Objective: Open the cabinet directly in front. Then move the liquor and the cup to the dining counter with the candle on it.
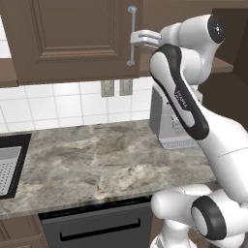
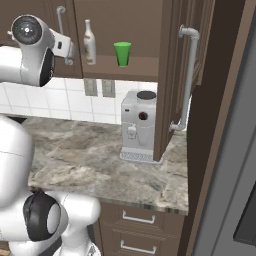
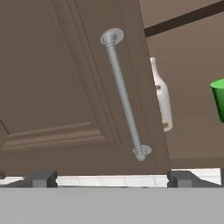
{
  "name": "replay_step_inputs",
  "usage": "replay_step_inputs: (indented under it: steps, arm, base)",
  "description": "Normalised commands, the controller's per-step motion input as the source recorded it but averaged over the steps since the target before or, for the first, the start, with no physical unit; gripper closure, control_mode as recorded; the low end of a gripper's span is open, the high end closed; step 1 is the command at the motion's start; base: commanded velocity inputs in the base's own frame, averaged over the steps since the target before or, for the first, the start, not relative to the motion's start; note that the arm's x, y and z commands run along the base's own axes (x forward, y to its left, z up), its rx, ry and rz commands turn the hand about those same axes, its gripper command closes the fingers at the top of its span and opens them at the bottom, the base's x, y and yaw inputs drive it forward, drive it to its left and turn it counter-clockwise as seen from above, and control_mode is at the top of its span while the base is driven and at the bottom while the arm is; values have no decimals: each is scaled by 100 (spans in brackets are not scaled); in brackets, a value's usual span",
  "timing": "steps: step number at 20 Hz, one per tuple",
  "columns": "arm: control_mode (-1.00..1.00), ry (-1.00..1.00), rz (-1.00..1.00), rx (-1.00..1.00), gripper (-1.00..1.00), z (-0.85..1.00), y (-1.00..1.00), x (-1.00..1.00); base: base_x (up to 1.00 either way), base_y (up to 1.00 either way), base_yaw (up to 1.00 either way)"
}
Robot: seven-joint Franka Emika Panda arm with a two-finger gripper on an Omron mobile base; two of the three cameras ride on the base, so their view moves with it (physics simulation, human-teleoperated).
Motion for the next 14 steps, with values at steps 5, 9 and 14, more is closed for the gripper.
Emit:
replay_step_inputs:
  steps: [5, 9, 14]
  arm:
    - [-100, 6, 0, -6, -100, 0, 21, 0]
    - [-100, 0, 0, -1, -100, 0, 6, 0]
    - [-100, -4, 0, 0, -100, -1, -1, 22]
  base:
    - [0, 0, 0]
    - [0, 0, 0]
    - [0, 0, 0]
